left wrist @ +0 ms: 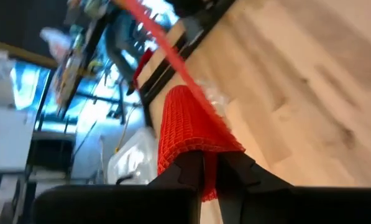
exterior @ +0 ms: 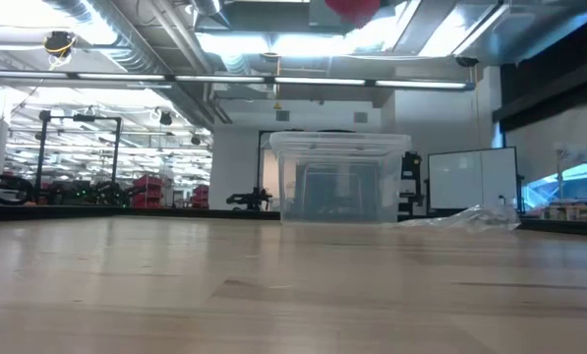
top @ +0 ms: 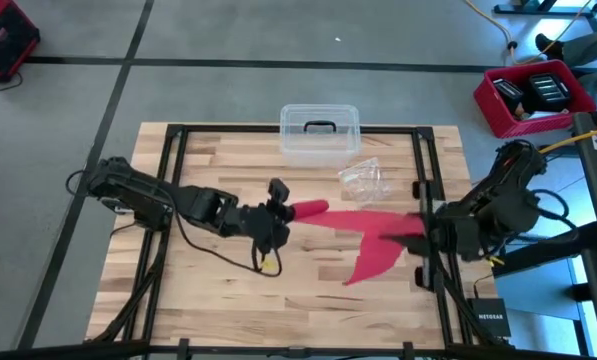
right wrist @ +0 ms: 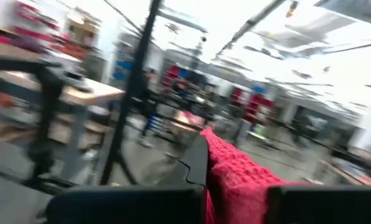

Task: Roll bandage
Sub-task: Roll the red bandage

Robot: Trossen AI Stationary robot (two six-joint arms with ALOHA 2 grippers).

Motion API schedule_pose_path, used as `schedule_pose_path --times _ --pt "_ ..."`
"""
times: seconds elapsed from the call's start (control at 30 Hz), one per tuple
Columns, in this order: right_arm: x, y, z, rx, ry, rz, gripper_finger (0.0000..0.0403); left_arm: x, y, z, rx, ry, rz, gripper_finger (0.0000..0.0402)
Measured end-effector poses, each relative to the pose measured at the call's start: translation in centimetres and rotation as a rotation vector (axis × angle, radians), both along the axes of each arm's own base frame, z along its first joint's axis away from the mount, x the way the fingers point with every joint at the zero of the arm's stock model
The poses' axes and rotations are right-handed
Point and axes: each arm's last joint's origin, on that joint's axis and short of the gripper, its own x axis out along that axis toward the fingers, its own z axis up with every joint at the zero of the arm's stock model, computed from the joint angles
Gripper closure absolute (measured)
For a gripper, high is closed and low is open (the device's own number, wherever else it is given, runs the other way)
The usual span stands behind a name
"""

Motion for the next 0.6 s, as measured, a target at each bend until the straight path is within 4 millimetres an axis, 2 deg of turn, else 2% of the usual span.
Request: schedule_pose_path --times 0.23,0.4,0.6 --pt "-1.5 -3.6 2.0 0.088 -0.028 -0.180 0.0393 -0.6 -3.1 -1.3 0.019 0.046 -0.141 0.0384" --pt "-1.0 -6.7 1.7 0.145 0.019 -0.342 0.0393 0.2 -5.5 -3.0 0.067 0.069 -0.220 0.0384" --pt "-0.1 -10.4 0.0 0.176 0.145 -0.480 0.0393 0.8 -8.0 -4.2 0.156 0.070 -0.344 0.0384"
